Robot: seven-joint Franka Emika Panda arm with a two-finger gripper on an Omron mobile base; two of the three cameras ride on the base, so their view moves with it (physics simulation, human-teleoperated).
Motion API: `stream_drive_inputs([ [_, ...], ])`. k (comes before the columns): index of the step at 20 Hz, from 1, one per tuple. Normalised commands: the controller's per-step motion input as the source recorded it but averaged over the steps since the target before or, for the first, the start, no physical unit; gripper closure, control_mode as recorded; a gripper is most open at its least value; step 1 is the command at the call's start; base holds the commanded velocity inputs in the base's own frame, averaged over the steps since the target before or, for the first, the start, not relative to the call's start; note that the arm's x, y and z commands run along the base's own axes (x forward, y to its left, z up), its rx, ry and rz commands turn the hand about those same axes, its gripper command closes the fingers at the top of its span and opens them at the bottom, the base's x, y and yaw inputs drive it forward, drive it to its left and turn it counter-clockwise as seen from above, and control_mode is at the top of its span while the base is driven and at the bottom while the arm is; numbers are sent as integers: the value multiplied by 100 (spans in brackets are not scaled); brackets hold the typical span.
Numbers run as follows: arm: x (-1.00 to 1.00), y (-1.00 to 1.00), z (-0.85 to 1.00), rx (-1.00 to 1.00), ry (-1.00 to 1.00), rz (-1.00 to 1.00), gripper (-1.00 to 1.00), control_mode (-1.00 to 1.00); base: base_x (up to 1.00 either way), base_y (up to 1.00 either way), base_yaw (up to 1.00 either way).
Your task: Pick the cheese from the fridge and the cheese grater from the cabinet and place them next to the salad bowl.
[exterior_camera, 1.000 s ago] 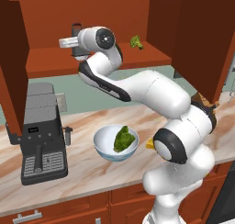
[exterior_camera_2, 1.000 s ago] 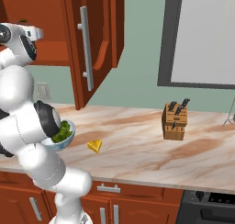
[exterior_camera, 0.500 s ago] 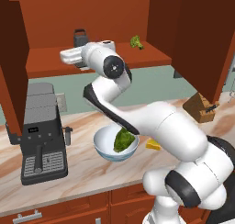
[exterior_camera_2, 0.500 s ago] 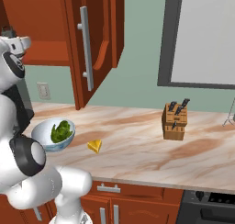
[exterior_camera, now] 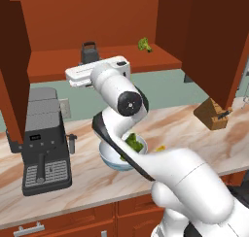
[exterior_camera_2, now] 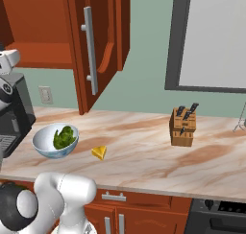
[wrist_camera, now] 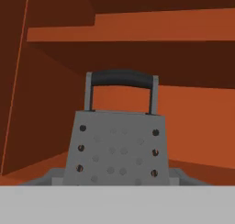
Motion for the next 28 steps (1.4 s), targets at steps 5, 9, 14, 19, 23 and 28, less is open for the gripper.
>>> stream_drive_inputs([
  [5, -55, -1, -4, 0, 0, -9, 100, -100, 0, 0, 0],
  [9, -55, 0, -10, 0, 0, -12, 100, -100, 0, 0, 0],
  [14, -41, -21, -21, 0, 0, -5, 100, -100, 0, 0, 0],
  [19, -39, -32, -33, 0, 0, 0, 100, -100, 0, 0, 0],
  [23, -29, -24, -31, 0, 0, 0, 100, -100, 0, 0, 0],
  [28, -21, -1, -31, 0, 0, 0, 100, -100, 0, 0, 0],
])
